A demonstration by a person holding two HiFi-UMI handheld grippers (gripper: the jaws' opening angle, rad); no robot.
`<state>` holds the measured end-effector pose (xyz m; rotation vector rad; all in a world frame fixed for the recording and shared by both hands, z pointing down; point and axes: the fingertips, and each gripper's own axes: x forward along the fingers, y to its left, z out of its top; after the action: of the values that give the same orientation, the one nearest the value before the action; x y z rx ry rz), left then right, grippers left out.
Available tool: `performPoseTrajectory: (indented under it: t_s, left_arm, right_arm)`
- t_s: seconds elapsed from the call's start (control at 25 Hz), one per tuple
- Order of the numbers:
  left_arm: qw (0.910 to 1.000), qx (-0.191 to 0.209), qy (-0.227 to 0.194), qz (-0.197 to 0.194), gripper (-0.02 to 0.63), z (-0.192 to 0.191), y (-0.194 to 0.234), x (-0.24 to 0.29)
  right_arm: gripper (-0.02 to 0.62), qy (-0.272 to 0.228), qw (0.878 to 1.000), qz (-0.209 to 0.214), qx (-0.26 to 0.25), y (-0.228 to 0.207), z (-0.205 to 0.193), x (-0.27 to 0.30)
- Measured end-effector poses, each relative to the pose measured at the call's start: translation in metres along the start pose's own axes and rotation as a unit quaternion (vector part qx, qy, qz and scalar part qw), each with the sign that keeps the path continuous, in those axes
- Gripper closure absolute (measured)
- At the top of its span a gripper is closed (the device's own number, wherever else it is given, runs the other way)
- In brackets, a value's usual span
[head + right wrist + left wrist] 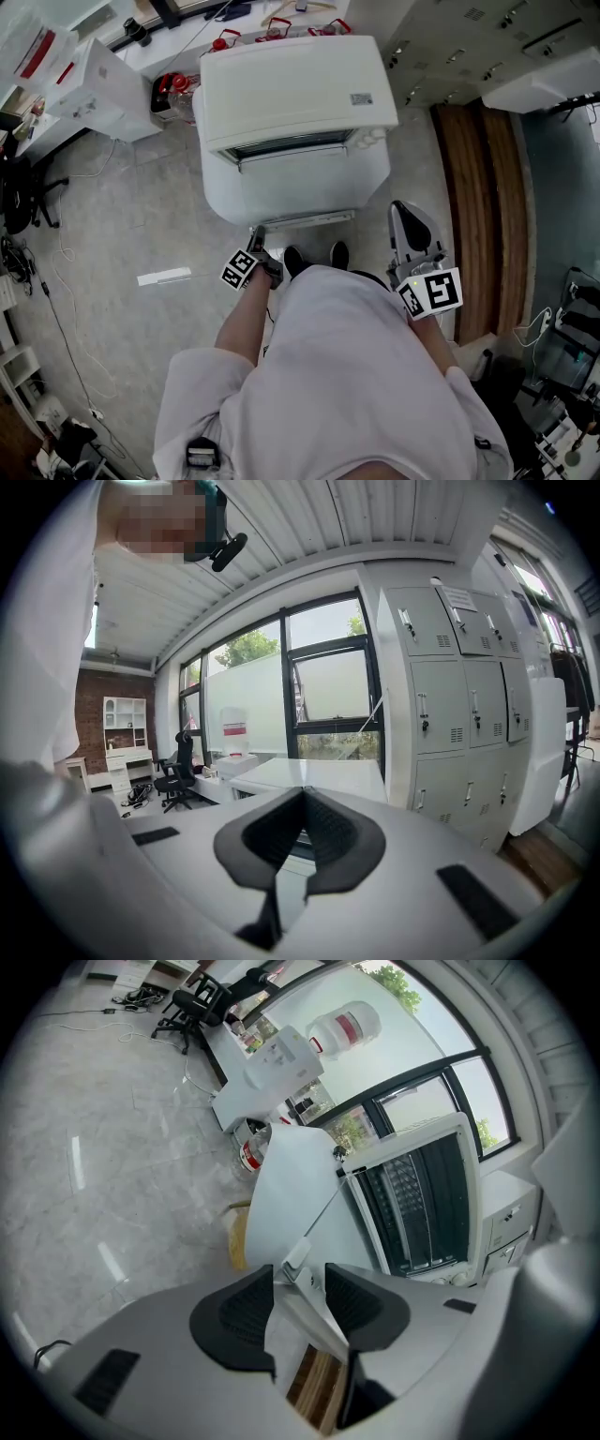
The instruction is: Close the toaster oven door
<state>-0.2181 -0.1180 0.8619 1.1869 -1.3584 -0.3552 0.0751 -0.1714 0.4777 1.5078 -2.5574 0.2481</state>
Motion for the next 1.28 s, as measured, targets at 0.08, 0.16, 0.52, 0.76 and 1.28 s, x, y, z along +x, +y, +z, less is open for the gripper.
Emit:
performPoseTrajectory:
  t_s: [0.08, 0.16, 0.52, 0.76, 1.28]
  left_arm:
    - [1.0, 0.004, 0.003, -0.003, 0.429, 0.0, -0.001, 0.001]
    - [1.0, 0.004, 0.002, -0.004, 0.433, 0.0, -0.003, 0.002]
    - [0.9999, 0.004, -0.003, -0.009, 0.433, -0.001, -0.01, -0.005]
    - [0.9997, 0.011, -0.009, -0.019, 0.433, 0.002, -0.016, -0.014]
    - [0.9981, 0.026, -0.02, -0.053, 0.433, 0.008, -0.047, -0.037]
  right_arm:
    - [0.588, 0.001, 1.0, 0.0, 0.001, 0.0, -0.001, 0.0]
    - [0.588, 0.0, 1.0, 0.001, 0.003, -0.001, -0.001, 0.001]
    - [0.588, -0.006, 1.0, 0.007, 0.006, -0.003, 0.001, -0.001]
    - [0.588, -0.011, 1.0, 0.015, 0.014, 0.002, -0.001, -0.004]
    - [0.588, -0.029, 0.999, 0.032, 0.026, 0.007, -0.002, -0.013]
